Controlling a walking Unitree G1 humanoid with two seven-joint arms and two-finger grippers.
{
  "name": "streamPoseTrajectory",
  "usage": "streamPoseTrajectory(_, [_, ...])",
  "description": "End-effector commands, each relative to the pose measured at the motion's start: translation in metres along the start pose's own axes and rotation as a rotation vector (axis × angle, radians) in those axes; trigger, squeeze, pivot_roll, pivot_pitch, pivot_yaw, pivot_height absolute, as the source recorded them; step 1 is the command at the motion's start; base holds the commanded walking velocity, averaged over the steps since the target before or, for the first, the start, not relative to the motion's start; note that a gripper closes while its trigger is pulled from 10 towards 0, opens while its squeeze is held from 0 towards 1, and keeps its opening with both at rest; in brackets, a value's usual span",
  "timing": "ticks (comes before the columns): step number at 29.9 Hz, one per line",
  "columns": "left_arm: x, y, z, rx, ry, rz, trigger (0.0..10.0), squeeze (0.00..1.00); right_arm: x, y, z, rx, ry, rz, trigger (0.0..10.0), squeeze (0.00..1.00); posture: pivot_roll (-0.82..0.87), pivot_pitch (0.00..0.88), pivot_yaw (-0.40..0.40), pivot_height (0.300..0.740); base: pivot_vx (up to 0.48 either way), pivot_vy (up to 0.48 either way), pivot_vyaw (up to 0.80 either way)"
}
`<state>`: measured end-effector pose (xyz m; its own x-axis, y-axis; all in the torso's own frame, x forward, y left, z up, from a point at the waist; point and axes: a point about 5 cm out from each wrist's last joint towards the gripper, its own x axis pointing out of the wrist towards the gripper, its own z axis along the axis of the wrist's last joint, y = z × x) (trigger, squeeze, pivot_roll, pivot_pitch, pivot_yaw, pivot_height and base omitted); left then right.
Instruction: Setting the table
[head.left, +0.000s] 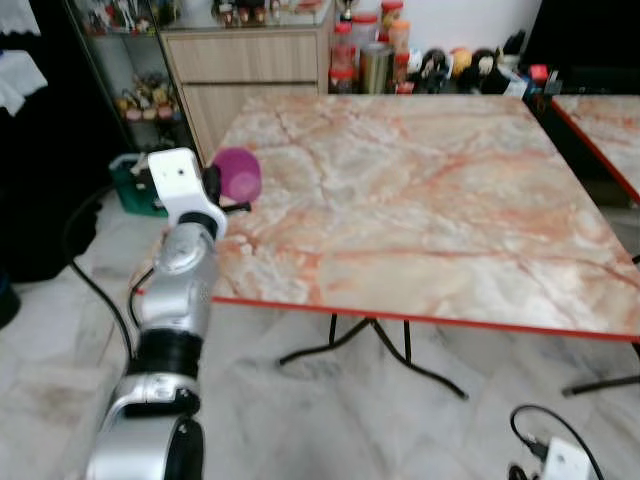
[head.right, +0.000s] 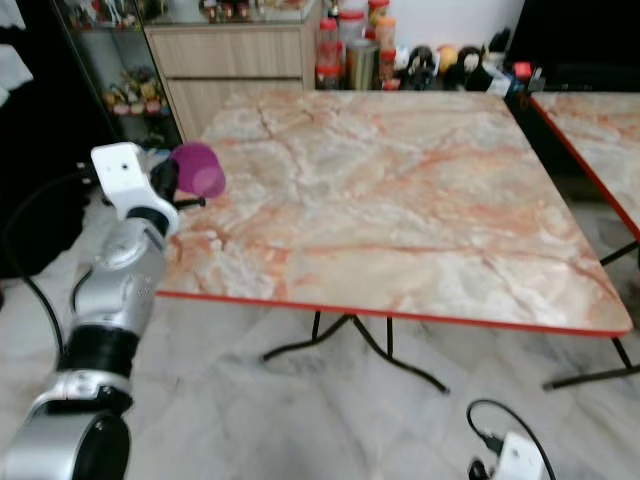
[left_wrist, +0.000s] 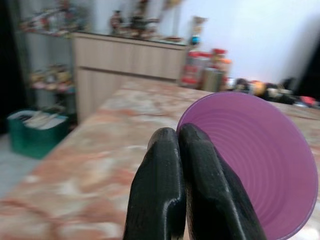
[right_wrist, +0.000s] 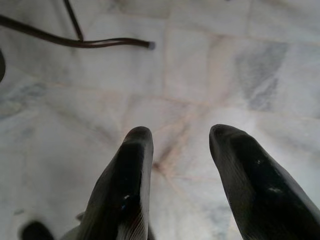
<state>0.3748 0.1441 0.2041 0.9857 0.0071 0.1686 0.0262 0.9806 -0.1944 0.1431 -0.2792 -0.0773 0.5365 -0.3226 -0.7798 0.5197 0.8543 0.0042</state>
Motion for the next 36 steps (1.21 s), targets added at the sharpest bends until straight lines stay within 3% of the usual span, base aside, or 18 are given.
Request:
streamPoseTrajectory(1, [0.0027, 0.0055, 0.0104, 0.027, -0.032, 0.013, 10.0, 0.0, 0.0007, 0.0007, 0.003, 0.006, -0.008, -0.001, 10.0, 0.0, 0.07, 0.025, 0.007, 0.74, 0.0, -0.382, 0.0])
streamPoseTrajectory(12, [0.0028, 0.0041, 0.0111, 0.027, -0.033, 0.01, 10.0, 0.0, 0.0007, -0.0004, 0.0037, 0.003, -0.009, -0.012, 10.0, 0.0, 0.06, 0.023, 0.006, 0.74, 0.0, -0.377, 0.4])
streamPoseTrajectory(19, [0.0028, 0.0032, 0.0112, 0.026, -0.032, 0.005, 10.0, 0.0, 0.0008, -0.0015, 0.0046, -0.032, -0.008, -0.015, 10.0, 0.0, 0.06, 0.027, 0.004, 0.74, 0.244, -0.376, 0.18])
streamPoseTrajectory(36, [0.003, 0.0002, 0.0123, 0.028, -0.037, -0.008, 10.0, 0.0, 0.0006, -0.0022, 0.0039, -0.003, -0.009, -0.023, 10.0, 0.0, 0.05, 0.02, 0.003, 0.74, 0.249, -0.373, 0.09])
